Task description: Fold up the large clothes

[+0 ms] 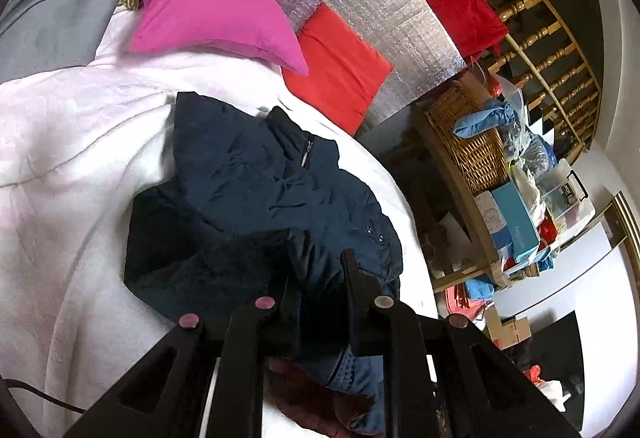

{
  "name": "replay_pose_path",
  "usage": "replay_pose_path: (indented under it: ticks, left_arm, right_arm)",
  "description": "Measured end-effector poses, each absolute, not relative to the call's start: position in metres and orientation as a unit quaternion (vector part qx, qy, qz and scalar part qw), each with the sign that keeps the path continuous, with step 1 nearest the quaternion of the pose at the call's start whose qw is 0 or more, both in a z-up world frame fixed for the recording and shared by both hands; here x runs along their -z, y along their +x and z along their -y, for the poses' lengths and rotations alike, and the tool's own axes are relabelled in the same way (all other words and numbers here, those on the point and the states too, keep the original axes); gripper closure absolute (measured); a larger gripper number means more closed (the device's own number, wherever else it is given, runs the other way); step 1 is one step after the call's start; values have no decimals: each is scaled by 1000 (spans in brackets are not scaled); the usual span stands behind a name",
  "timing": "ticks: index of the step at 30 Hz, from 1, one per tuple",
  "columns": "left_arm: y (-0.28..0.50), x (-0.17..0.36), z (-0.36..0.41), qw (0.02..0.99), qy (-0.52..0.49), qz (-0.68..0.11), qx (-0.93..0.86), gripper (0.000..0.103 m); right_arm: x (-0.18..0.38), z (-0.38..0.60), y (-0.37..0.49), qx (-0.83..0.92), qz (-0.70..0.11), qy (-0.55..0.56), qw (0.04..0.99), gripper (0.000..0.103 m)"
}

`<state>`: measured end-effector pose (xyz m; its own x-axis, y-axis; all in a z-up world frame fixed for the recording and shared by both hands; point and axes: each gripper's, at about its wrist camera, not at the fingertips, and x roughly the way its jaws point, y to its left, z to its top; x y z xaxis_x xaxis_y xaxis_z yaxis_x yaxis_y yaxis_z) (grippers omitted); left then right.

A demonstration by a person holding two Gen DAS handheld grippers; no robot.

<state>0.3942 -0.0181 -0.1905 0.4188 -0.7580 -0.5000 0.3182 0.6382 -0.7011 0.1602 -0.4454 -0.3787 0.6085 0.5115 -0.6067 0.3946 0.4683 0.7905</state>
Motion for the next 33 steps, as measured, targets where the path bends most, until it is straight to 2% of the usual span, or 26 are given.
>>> replay_pose_path:
  ticks: [2,4,11,13,14,15,17,20,26,29,33]
  left_arm:
    - [395,190,18,800,-260,-423,335,86]
    - [397,189,17,800,-258,-426,335,86]
    - [401,185,22,802,-240,-431,336,86]
    - [402,185,23,802,-236,-432,338,86]
    - [403,185,22,803,-234,-432,338,86]
    - [404,184,22,803,-233,-432,338,86]
    - [406,180,19,806,-229,-430,335,86]
    - [415,174,10,814,-233,-421,324,86]
    - [475,178,5,820,-273,-412,288,86]
    - [516,190,19,832,-271,-410,257,86]
    - [572,218,37,837,-266,-427,216,86]
  right_arm:
    - [381,432,154,-56,-427,531,730,8]
    - [382,419,151,-66,-428,534,726,8]
    - [359,384,150,-77,-477,428,764,11]
    - [366,375,157,-104,-484,442,748,23]
    - [369,371,163,-119,-486,455,736,42]
    - [371,367,169,-132,-490,455,732,66]
    - [359,364,180,-138,-485,438,745,86]
    - [321,377,196,-137,-437,420,783,89]
    - [233,441,271,-88,-282,414,861,91]
    - [223,457,344,-70,-262,422,865,91]
    - [246,466,446,-28,-266,442,856,91]
